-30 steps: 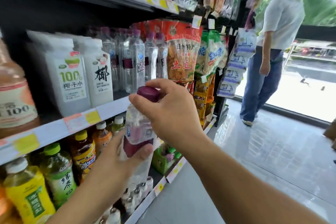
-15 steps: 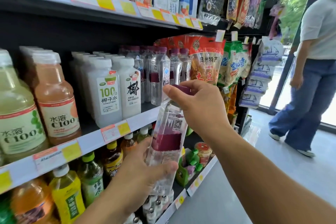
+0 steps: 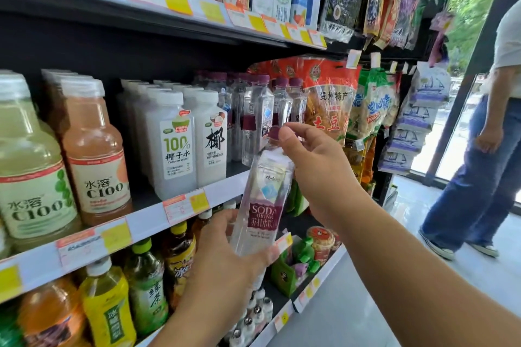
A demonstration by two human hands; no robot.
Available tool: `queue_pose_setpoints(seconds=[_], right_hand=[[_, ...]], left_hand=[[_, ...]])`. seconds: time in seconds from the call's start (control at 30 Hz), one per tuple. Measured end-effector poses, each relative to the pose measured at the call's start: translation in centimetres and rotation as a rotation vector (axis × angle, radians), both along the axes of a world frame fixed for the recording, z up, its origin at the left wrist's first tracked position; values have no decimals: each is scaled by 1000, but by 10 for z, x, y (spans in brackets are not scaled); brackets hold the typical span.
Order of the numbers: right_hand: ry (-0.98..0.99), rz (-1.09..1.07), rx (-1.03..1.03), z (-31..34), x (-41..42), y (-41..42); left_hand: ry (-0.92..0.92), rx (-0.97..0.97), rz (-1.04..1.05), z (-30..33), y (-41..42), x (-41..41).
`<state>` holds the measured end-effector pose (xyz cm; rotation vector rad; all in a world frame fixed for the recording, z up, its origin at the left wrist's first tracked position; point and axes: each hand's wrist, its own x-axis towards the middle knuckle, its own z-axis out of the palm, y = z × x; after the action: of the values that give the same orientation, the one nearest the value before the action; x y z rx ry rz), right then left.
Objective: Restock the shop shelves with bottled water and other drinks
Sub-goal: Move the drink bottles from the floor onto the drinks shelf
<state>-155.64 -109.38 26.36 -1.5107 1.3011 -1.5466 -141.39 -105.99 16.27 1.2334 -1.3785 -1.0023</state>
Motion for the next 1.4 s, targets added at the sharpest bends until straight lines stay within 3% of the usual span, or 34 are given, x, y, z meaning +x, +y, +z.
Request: queue_pose_setpoints(seconds=[0.37, 0.53, 0.6, 0.77, 0.87, 1.07, 1.4], right_hand=[[-65, 147, -36, -10, -6, -6], [201, 43, -25, -34, 7, 3], [215, 11, -49, -41, 13, 6], [204, -67, -17, -49, 28, 9], [149, -105, 0, -43, 25, -3], [172, -173, -117, -20, 9, -48], [257, -99, -83, 1, 32, -109]], left_hand=[[21, 63, 34, -3, -5, -6], [43, -11, 138, 3, -9, -10], [-2, -74, 186, 11, -9, -12], [-271, -205, 341, 22, -15, -11], [-506, -224, 271, 26, -22, 3], [-1231, -238, 261, 21, -37, 38], [-1578, -286, 188, 15, -54, 38]])
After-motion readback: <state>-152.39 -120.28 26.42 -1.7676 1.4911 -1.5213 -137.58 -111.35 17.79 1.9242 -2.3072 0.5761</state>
